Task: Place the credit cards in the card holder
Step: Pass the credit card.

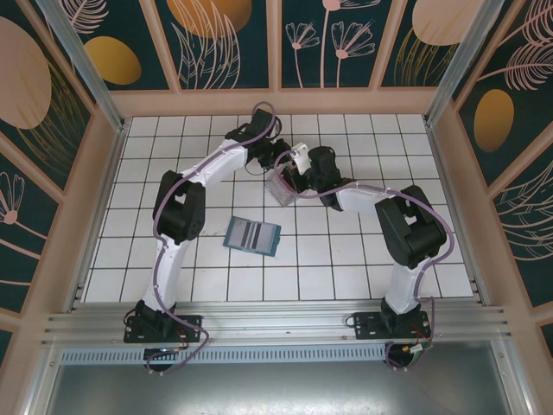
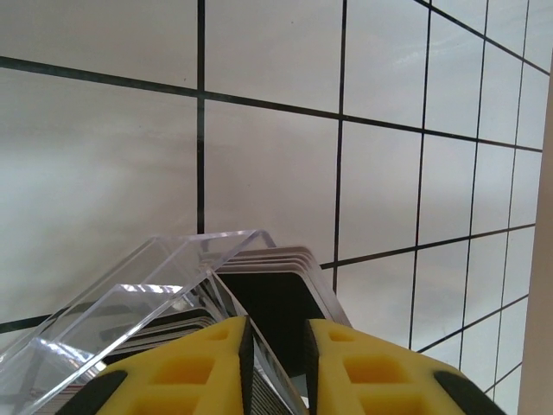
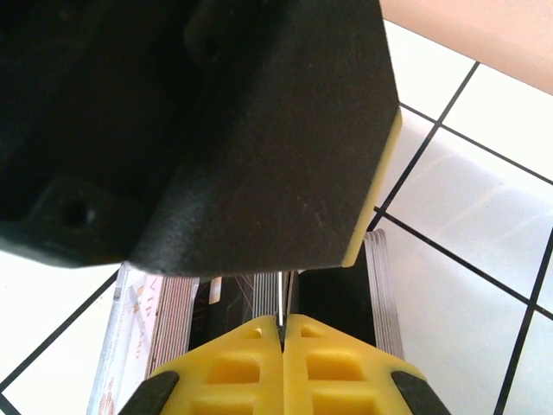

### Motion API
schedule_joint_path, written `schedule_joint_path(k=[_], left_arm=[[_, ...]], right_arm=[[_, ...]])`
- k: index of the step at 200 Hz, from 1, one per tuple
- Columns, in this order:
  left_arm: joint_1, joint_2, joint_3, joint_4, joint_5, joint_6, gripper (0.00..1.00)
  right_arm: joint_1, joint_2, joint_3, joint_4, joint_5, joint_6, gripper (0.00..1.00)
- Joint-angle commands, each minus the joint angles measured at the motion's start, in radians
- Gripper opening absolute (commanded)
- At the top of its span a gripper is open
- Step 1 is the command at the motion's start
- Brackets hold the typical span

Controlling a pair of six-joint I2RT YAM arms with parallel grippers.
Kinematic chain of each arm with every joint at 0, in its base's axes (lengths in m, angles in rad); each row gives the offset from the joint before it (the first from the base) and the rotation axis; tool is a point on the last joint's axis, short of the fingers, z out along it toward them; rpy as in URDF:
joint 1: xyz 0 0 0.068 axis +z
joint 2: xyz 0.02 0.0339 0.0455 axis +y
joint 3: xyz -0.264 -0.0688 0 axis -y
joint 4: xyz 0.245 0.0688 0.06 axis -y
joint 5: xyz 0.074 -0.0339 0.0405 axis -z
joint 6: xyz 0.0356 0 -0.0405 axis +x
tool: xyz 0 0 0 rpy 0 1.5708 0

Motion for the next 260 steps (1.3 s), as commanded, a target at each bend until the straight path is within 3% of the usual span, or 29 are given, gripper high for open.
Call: schedule_joint_path(k=[1, 46, 81, 136, 210, 260], left_arm=[[-0.006, 0.025, 0.030, -0.042, -0.011, 0.009, 0.24], [-0.006, 0.022, 0.029, -0.051, -0.015, 0.016, 0.07], [-0.006, 0.022, 0.038, -0.060, -0.018, 0.022, 0.02], [-0.006, 0.041, 0.081, -0.094, -0.021, 0.039, 0.03], [-0.006, 0.072, 0.146, -0.126, -0.017, 0.047, 0.03], [-0.005, 0.087, 0.184, -0.146, -0.017, 0.051, 0.03]], right_arm=[[0.006, -0.007, 0.025, 0.019, 0.009, -0.015, 0.00], [-0.009, -0.002, 0.027, 0.005, -0.023, 0.005, 0.01], [-0.028, -0.017, 0.015, 0.012, -0.073, 0.041, 0.08], [-0.096, -0.054, -0.012, 0.037, -0.269, 0.143, 0.25], [-0.182, -0.108, -0.044, 0.079, -0.513, 0.286, 0.26], [-0.184, -0.101, -0.016, 0.015, -0.545, 0.302, 0.26]])
